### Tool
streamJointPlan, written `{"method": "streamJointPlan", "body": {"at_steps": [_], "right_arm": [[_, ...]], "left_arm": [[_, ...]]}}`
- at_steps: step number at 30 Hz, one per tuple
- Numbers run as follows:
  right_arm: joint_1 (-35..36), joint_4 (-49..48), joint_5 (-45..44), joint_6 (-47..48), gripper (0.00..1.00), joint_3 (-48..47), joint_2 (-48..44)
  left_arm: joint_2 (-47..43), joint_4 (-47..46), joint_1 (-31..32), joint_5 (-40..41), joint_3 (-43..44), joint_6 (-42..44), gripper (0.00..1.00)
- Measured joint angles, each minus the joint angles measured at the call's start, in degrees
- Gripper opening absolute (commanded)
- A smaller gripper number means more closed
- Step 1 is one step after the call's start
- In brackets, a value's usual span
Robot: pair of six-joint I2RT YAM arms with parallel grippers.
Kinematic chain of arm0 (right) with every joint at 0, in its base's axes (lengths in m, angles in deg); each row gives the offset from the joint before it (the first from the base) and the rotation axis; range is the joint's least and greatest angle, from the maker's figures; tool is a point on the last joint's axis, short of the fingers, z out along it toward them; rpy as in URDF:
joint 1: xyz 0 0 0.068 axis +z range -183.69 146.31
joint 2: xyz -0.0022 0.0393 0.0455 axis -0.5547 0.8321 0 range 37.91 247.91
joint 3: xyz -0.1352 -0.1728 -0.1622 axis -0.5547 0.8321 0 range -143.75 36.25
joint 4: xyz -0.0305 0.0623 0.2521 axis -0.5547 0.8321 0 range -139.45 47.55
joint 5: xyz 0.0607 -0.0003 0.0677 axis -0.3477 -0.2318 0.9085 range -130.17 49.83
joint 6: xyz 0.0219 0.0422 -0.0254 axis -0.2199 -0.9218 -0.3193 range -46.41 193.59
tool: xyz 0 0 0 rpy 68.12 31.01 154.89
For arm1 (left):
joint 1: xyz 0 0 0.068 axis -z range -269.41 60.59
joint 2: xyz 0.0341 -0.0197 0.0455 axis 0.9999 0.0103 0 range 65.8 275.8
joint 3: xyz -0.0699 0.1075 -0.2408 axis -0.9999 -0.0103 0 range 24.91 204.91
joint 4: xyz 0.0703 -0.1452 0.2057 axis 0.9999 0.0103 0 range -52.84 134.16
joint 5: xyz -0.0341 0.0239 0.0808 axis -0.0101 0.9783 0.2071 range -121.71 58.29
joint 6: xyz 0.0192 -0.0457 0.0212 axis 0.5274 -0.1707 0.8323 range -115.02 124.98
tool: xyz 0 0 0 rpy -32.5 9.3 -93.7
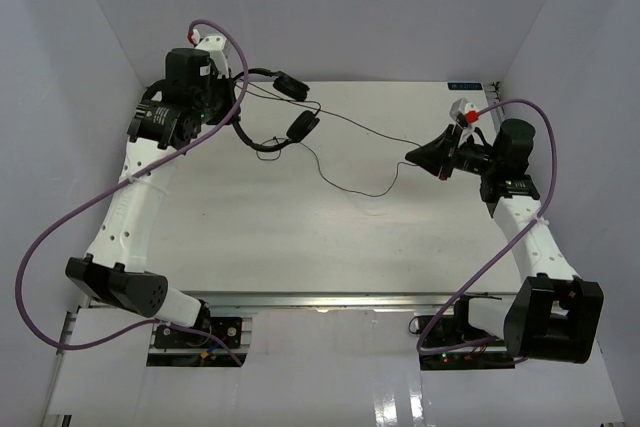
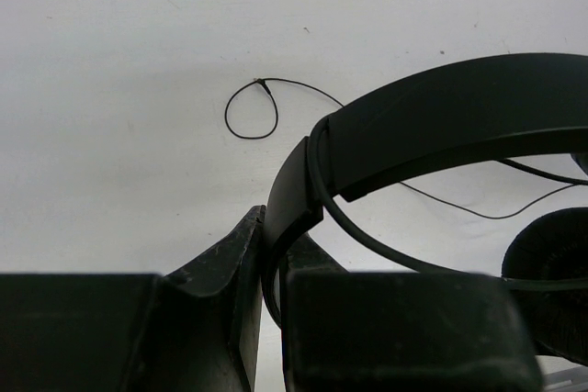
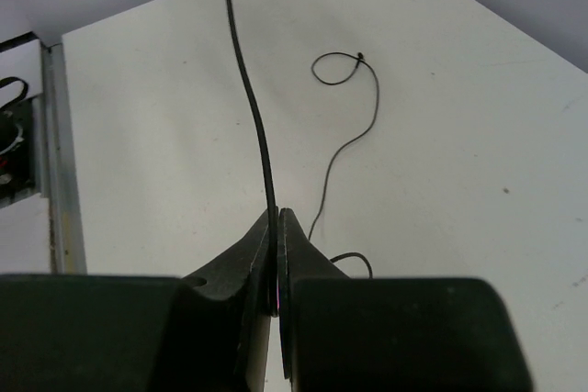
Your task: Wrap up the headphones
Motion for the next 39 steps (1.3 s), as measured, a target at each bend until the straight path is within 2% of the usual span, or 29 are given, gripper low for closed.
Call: {"method": "streamJointPlan", "body": {"at_steps": [3,5,11,16,21,39], "right_arm": [[0.3,0.3,5.1,0.9,0.08,1.3,-1.0],[0.7,3.8,8.2,4.4,0.08,1.2,-1.8],[4.2,24.5,13.2,25.2,0.08,-1.7,-3.2],[10.4,33.7,12.8,35.5,0.08,-1.4,-4.1],[14.9,33.6,10.6,37.1,0.08,1.7,-4.5],[15.1,29.3,4.3,35.9,0.08,3.1,1.5]], "left_arm": [[0.8,0.0,0.0,0.8,0.2,0.0,0.0],[1.6,0.1,0.0,1.7,0.6,0.1,0.0],[4.6,0.1,-0.7,3.0,2.1,0.3,0.0],[5.9,0.0,-1.9,2.5,3.1,0.3,0.0],[6.2,0.0,-3.3,-0.2,3.5,-0.2,0.0],[3.8,-0.7,-4.9,-8.1,1.7,-1.1,0.0]]}}
